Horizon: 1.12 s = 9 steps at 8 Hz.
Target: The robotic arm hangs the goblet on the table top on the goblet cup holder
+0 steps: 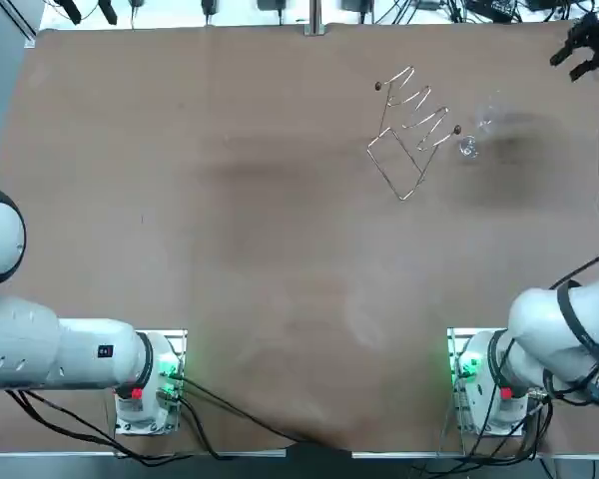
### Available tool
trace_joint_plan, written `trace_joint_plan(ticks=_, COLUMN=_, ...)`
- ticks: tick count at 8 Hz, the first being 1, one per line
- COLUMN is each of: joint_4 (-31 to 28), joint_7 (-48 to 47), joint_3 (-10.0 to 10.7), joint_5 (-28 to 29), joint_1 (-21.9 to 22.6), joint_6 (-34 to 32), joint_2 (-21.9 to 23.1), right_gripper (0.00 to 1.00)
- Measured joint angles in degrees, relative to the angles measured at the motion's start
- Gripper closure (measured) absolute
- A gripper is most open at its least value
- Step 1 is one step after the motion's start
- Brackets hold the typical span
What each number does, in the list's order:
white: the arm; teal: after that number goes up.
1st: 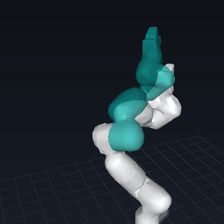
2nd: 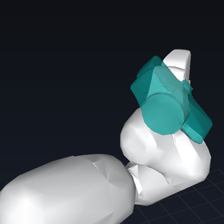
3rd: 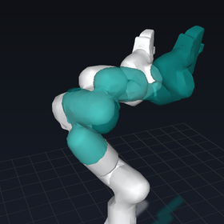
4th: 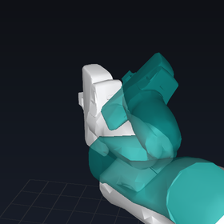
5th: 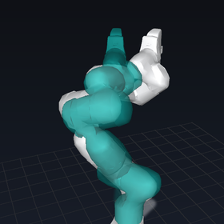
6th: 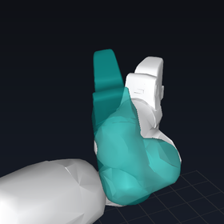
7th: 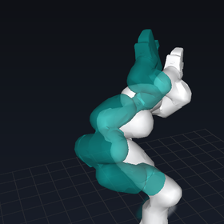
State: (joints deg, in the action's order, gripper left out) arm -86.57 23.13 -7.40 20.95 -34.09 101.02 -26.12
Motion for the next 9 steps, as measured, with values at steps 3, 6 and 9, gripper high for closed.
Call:
trace_joint_plan(ticks=3, joint_4=-3.0, joint_7=1.8, joint_3=0.0, joint_5=5.1, joint_1=-1.0, joint_6=4.3, joint_2=-3.2, right_gripper=0.0)
trace_joint_plan(ticks=6, joint_4=-4.5, joint_7=1.8, joint_3=0.0, joint_5=9.0, joint_1=-2.1, joint_6=4.3, joint_2=-4.4, right_gripper=0.0)
trace_joint_plan(ticks=9, joint_4=-5.2, joint_7=3.1, joint_3=0.0, joint_5=15.4, joint_1=-5.4, joint_6=-0.2, joint_2=-8.1, right_gripper=0.0)
